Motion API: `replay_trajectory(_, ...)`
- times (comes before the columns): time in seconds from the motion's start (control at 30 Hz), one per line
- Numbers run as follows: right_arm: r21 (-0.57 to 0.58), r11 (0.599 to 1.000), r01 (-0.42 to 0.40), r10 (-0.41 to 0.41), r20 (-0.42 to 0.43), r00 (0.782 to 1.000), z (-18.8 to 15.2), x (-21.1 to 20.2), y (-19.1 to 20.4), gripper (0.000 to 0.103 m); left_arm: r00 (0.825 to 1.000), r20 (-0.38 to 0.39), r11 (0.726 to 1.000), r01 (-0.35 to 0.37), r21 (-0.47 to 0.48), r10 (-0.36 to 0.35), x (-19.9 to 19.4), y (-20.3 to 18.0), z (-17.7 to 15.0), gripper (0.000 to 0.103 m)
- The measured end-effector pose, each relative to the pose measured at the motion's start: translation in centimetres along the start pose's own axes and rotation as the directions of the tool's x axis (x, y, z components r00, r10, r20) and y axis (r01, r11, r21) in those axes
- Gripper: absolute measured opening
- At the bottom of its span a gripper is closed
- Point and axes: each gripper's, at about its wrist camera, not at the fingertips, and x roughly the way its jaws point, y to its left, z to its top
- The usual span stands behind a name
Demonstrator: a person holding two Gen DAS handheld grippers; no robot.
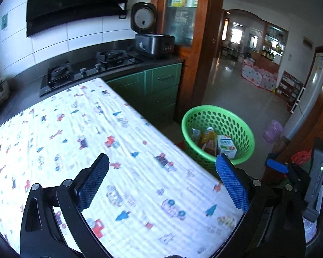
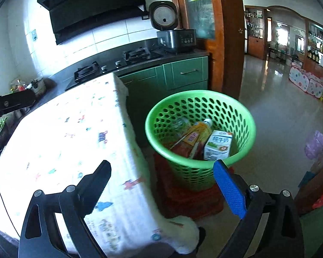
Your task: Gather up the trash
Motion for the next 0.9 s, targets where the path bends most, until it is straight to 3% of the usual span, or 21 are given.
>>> replay_trajectory(0.53, -0.074, 0.997, -0.011, 0.012, 0.012, 1.0, -0.9, -1.9, 6.3, 0.094, 0.983, 0.092, 0.977, -0.143, -0.158, 0.159, -6.2, 8.3, -7.2, 0.098)
replay_trajectory(0.9, -0.081, 0.997, 0.006, -0.001, 0.062, 0.998, -1.1, -4.2, 8.5, 0.095, 0.964, 0.15, 0.971, -0.2, -0.134, 0.219, -7.6, 8.3, -9.0, 0.098)
